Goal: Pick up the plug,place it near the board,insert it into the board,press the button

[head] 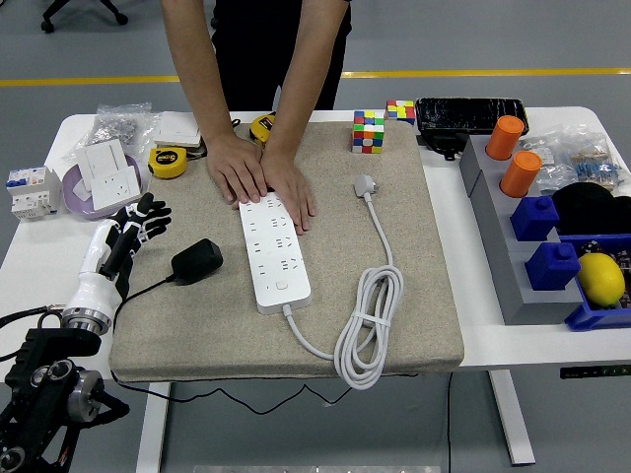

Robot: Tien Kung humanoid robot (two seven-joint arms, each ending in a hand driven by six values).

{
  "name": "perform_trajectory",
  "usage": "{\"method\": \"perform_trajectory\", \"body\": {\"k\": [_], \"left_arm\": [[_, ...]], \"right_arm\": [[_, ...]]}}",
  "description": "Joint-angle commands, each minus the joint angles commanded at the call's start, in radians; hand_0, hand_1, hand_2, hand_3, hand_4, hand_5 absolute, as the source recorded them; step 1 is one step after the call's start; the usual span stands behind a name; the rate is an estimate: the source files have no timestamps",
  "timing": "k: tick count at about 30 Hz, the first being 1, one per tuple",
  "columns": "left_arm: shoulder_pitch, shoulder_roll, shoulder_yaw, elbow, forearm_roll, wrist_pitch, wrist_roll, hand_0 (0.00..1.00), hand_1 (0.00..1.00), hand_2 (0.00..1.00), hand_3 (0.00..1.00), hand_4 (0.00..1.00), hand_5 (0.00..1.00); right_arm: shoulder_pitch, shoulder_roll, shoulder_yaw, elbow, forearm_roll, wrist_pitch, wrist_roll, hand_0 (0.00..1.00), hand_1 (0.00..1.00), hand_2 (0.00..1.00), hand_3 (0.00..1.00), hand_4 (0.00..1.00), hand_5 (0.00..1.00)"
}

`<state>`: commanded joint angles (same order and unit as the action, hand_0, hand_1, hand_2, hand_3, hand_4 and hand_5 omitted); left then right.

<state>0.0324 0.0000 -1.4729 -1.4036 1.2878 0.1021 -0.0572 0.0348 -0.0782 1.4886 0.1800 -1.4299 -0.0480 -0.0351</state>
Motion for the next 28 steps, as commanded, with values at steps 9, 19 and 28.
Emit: {"method": "perform_trajectory", "body": {"k": [9,19,28], "left_arm": [[0.009,0.0,-0.014,0.001,0.021,0.013,0.006,0.707,0.677,0.649,0.598,0.977,0.738],[0.009,0.0,-0.019,0.001,0.028,0.029,0.004,0.678,0.669,0.615,0.761,0.97,0.738],[0.009,0.0,-0.021,-0.001,0.045,0.03,0.009,0.676,0.668,0.637,0.765,0.963,0.733]], "right_arm": [[0.001,0.001,0.001,0.0,-0.005,0.001,-0.004,0.942,0.884,0.837,0.864,0.998,0.935],[0.01,-0.001,-0.016,0.0,0.013,0.001,-0.003,0.935,0.879,0.834,0.861,0.998,0.935],[0.01,-0.007,-0.029,0.0,0.023,0.009,-0.004,0.933,0.876,0.833,0.86,0.998,0.933]]}}
